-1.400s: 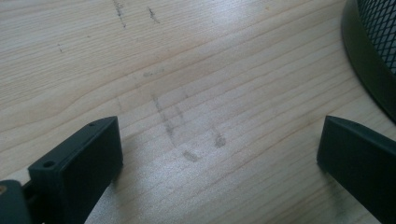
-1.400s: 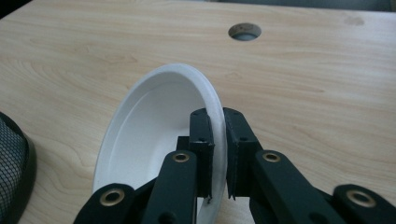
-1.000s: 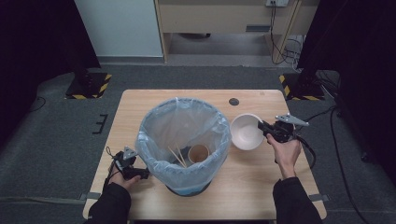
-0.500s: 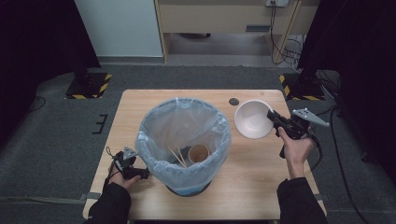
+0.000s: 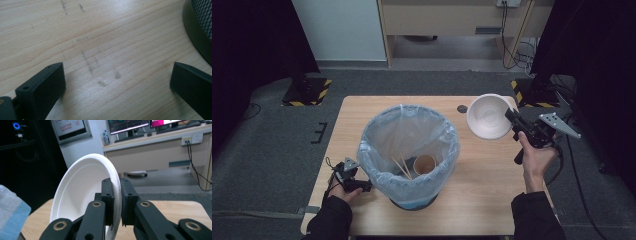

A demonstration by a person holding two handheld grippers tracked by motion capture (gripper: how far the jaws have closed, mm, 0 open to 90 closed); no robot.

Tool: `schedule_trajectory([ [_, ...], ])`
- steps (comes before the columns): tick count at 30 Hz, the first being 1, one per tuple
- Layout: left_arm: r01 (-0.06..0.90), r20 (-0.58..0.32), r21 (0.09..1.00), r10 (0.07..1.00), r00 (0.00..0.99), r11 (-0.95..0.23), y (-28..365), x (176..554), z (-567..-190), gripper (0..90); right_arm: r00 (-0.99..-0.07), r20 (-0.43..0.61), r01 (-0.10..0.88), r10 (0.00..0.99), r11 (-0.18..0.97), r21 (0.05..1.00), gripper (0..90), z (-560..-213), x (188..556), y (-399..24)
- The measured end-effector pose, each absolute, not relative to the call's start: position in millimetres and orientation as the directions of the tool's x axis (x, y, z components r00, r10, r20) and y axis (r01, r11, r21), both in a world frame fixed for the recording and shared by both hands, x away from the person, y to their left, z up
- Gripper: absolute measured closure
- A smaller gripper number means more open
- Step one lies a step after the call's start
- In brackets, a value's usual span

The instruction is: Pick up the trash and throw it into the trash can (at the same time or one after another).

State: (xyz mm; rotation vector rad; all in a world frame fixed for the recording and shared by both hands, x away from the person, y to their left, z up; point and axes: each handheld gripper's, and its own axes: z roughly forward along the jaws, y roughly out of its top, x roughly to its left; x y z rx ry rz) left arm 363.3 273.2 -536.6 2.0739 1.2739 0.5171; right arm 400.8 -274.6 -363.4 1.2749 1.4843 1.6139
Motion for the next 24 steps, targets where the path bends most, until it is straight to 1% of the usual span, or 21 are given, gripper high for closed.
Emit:
schedule_trajectory([
  [8, 0.639, 0.000, 0.697, 0.892, 0.452, -0.324, 273.2, 363.3, -536.6, 0.0, -0.371, 0.269, 0.117, 0.889, -0.243, 0.963, 83.5, -350.9, 393.2, -277.9],
  [13, 0.639, 0.000, 0.697, 0.892, 0.452, -0.324, 273.2, 363.3, -536.6, 0.0, -0.401, 0.288, 0.088, 0.870, -0.277, 0.957, 83.5, -342.9, 388.6, -278.0],
  [24, 0.639, 0.000, 0.697, 0.892, 0.452, -0.324, 273.2, 363.3, -536.6, 0.0, -0.446, 0.280, 0.021, 0.850, -0.303, 0.953, 83.5, -323.5, 376.2, -274.0],
])
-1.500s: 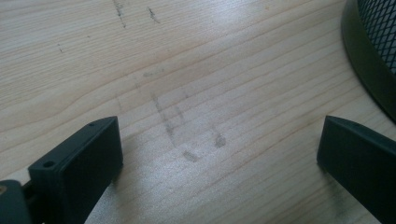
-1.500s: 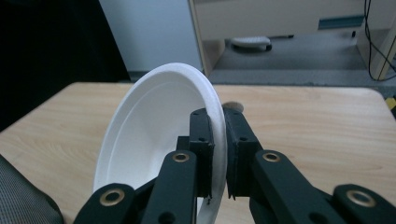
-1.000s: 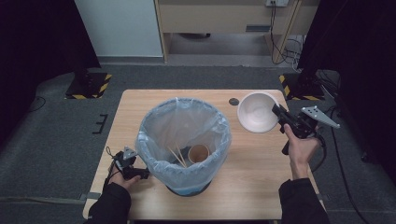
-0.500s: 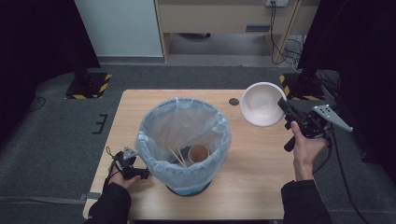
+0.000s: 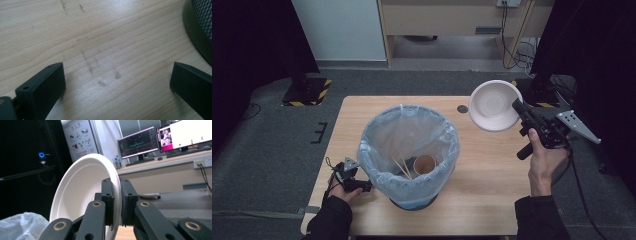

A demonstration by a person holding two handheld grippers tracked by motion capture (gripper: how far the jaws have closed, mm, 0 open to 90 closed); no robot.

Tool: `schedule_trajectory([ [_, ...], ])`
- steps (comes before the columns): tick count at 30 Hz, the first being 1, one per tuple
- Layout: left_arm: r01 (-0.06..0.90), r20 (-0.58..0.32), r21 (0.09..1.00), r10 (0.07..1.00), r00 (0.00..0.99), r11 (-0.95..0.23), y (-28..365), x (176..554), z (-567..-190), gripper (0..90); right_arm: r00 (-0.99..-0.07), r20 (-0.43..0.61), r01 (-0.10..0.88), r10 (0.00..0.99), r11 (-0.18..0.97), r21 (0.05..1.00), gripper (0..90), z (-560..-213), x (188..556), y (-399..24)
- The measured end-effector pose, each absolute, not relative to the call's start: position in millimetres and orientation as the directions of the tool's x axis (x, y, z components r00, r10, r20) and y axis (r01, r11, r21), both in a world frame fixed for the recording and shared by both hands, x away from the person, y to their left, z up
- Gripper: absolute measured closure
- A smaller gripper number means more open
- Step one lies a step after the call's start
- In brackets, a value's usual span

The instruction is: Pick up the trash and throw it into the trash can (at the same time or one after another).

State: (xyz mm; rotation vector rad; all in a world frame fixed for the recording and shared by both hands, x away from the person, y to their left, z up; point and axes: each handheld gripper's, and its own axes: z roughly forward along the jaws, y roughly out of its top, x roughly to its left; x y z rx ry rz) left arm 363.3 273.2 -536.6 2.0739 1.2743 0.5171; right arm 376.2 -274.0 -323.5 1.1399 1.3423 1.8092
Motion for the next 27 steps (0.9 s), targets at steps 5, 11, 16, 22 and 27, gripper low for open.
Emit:
schedule_trajectory([
  [5, 0.639, 0.000, 0.697, 0.892, 0.452, -0.324, 273.2, 363.3, -536.6, 0.0, -0.484, 0.273, -0.020, 0.831, -0.322, 0.946, 83.5, -310.6, 367.2, -269.9],
  [11, 0.639, 0.000, 0.698, 0.892, 0.452, -0.324, 273.2, 363.3, -536.6, 0.0, -0.523, 0.257, -0.042, 0.812, -0.326, 0.944, 83.5, -300.7, 360.0, -263.8],
  [16, 0.639, 0.000, 0.697, 0.892, 0.452, -0.324, 273.2, 363.3, -536.6, 0.0, -0.566, 0.258, -0.045, 0.783, -0.342, 0.939, 83.5, -293.6, 354.4, -257.2],
  [22, 0.639, 0.000, 0.697, 0.892, 0.452, -0.324, 273.2, 363.3, -536.6, 0.0, -0.608, 0.240, -0.050, 0.757, -0.338, 0.940, 83.5, -287.0, 348.1, -243.5],
  [27, 0.639, 0.000, 0.697, 0.892, 0.452, -0.324, 273.2, 363.3, -536.6, 0.0, -0.648, 0.231, -0.046, 0.725, -0.340, 0.939, 83.5, -282.6, 343.4, -231.2],
])
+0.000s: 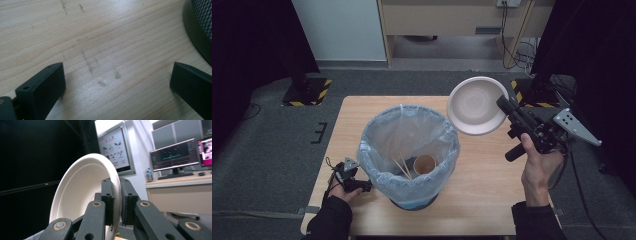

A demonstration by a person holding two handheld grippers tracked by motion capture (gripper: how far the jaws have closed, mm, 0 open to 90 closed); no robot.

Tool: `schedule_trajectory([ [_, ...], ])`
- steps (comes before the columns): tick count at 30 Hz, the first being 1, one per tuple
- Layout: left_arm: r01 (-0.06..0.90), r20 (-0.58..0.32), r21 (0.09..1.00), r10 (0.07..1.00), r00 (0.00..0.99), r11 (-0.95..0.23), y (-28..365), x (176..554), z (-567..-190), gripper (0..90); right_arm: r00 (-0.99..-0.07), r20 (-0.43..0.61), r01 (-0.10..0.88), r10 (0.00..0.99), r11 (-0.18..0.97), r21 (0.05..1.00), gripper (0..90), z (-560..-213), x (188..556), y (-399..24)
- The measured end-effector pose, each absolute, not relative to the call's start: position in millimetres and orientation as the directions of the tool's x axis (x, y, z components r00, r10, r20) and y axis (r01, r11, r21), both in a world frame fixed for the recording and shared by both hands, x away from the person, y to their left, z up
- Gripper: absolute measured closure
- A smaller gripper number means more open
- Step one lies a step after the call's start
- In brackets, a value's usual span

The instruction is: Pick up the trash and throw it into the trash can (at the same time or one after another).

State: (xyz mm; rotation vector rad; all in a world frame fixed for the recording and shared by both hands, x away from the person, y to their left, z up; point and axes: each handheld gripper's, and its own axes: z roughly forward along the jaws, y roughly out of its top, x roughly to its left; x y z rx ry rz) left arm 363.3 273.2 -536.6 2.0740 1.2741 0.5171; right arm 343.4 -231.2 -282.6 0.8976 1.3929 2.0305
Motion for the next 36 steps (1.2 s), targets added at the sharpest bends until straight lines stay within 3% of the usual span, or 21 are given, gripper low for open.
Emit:
schedule_trajectory([
  [22, 0.639, 0.000, 0.697, 0.892, 0.452, -0.324, 273.2, 363.3, -536.6, 0.0, -0.751, 0.193, -0.018, 0.632, -0.311, 0.950, 83.5, -277.3, 337.7, -174.6],
  [36, 0.639, -0.001, 0.698, 0.892, 0.452, -0.323, 273.2, 363.3, -536.6, 0.0, -0.798, 0.130, 0.029, 0.589, -0.178, 0.984, 83.3, -289.6, 341.5, -126.2],
])
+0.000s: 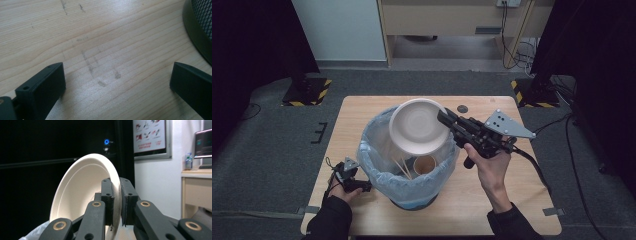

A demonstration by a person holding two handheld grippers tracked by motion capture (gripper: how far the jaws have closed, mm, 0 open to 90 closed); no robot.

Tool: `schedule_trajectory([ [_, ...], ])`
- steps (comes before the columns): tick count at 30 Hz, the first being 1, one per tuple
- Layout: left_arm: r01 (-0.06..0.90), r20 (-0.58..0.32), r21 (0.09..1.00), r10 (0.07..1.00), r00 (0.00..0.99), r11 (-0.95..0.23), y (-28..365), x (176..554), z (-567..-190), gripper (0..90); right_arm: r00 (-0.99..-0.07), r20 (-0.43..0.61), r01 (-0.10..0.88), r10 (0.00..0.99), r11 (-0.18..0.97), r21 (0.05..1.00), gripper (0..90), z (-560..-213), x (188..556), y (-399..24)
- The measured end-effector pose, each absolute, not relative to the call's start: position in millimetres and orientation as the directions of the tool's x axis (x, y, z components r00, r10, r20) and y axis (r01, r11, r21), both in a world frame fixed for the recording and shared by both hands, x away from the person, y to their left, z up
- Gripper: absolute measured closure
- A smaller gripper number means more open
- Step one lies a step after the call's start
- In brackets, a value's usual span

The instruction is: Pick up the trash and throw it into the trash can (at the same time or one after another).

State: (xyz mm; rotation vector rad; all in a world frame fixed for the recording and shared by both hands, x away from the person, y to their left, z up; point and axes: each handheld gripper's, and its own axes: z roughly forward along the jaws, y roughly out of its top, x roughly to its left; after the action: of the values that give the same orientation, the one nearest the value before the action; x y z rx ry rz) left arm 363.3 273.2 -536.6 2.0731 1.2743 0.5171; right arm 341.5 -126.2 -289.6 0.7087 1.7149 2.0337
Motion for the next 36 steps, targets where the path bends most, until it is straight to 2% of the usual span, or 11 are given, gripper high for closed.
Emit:
schedule_trajectory([
  [2, 0.639, -0.001, 0.698, 0.892, 0.452, -0.324, 273.2, 363.3, -536.6, 0.0, -0.815, 0.131, 0.055, 0.565, -0.150, 0.987, 82.1, -291.9, 344.0, -120.4],
  [5, 0.639, -0.001, 0.698, 0.892, 0.452, -0.323, 273.2, 363.3, -536.6, 0.0, -0.828, 0.133, 0.085, 0.545, -0.113, 0.990, 71.9, -296.1, 347.5, -115.1],
  [6, 0.639, -0.001, 0.698, 0.892, 0.452, -0.323, 273.2, 363.3, -536.6, 0.0, -0.828, 0.133, 0.085, 0.545, -0.113, 0.990, 71.9, -296.1, 347.5, -115.1],
  [7, 0.639, -0.001, 0.698, 0.892, 0.452, -0.324, 273.2, 363.3, -536.6, 0.0, -0.829, 0.127, 0.099, 0.545, -0.080, 0.992, 63.0, -297.1, 349.5, -115.4],
  [11, 0.639, -0.001, 0.698, 0.892, 0.452, -0.323, 273.2, 363.3, -536.6, 0.0, -0.805, 0.095, 0.070, 0.586, -0.065, 0.995, 52.2, -293.1, 348.7, -127.6],
  [17, 0.639, -0.001, 0.699, 0.893, 0.451, -0.322, 273.0, 363.3, -536.7, 0.0, -0.708, 0.159, 0.121, 0.689, -0.103, 0.987, 36.0, -309.9, 363.1, -168.5],
  [24, 0.639, -0.002, 0.699, 0.892, 0.451, -0.322, 273.1, 363.3, -536.7, 0.0, -0.590, 0.206, 0.239, 0.780, -0.075, 0.968, 29.6, -352.9, 388.6, -205.1],
  [36, 0.638, -0.003, 0.699, 0.892, 0.453, -0.322, 273.1, 362.9, -536.7, 0.0, -0.498, 0.211, 0.426, 0.841, 0.026, 0.904, 28.1, -423.8, 403.7, -236.9],
])
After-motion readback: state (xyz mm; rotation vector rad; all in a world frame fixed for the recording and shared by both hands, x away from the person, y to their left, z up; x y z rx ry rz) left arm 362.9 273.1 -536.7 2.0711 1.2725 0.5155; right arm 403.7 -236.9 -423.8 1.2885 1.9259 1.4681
